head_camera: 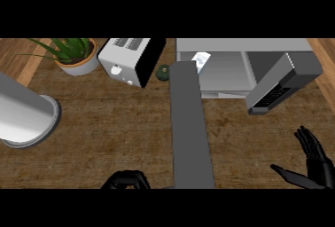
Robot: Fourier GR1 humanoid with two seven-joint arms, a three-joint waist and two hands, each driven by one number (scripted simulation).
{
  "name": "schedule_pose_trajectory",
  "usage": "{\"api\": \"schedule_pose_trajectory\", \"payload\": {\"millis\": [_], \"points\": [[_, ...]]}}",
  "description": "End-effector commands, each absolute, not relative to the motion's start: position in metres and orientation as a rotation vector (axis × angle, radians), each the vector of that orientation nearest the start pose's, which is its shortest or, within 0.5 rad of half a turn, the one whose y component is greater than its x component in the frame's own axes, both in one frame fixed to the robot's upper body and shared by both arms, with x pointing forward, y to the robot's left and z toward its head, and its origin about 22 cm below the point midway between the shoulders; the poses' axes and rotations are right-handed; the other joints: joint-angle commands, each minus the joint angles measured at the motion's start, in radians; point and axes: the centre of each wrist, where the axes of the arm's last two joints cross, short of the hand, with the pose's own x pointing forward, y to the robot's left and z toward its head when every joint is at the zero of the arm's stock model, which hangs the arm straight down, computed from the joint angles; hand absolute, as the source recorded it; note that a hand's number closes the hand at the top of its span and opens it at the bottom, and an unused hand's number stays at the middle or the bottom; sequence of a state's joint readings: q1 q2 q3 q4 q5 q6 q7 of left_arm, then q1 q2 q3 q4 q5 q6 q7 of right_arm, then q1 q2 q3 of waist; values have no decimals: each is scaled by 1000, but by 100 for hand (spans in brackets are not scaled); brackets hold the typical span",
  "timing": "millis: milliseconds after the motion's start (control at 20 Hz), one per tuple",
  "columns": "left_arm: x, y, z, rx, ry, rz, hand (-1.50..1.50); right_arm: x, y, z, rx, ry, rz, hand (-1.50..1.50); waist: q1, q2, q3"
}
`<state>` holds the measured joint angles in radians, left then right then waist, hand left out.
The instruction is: Pick up the milk, place it into the microwave and close the microwave
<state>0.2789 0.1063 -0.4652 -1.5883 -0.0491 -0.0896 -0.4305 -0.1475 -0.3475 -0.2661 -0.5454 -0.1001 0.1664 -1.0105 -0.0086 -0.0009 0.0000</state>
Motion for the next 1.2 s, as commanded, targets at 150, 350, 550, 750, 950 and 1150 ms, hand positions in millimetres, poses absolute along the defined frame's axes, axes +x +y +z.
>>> {"api": "schedule_pose_trajectory", "payload": {"millis": [150,350,550,750,950,1150], "points": [[198,130,-40,-276,-1722,-380,150,153,-442,-128,-247,-1832,-104,-150,5,3,1],[221,122,-46,-333,-1634,-608,150,155,-450,-121,-181,-1833,-123,-150,-10,5,2],[223,102,-68,-419,-1438,-765,150,159,-457,-110,-162,-1843,-76,-150,-24,7,1],[218,79,-75,-491,-1301,-916,150,173,-464,-93,-153,-1862,-49,-150,-29,4,-1],[218,59,-82,-493,-1364,-954,150,175,-463,-97,-149,-1905,-84,-150,-23,9,1],[201,41,-84,-536,-1446,-961,150,191,-456,-85,-73,-1929,-16,-150,-54,11,-2]]}}
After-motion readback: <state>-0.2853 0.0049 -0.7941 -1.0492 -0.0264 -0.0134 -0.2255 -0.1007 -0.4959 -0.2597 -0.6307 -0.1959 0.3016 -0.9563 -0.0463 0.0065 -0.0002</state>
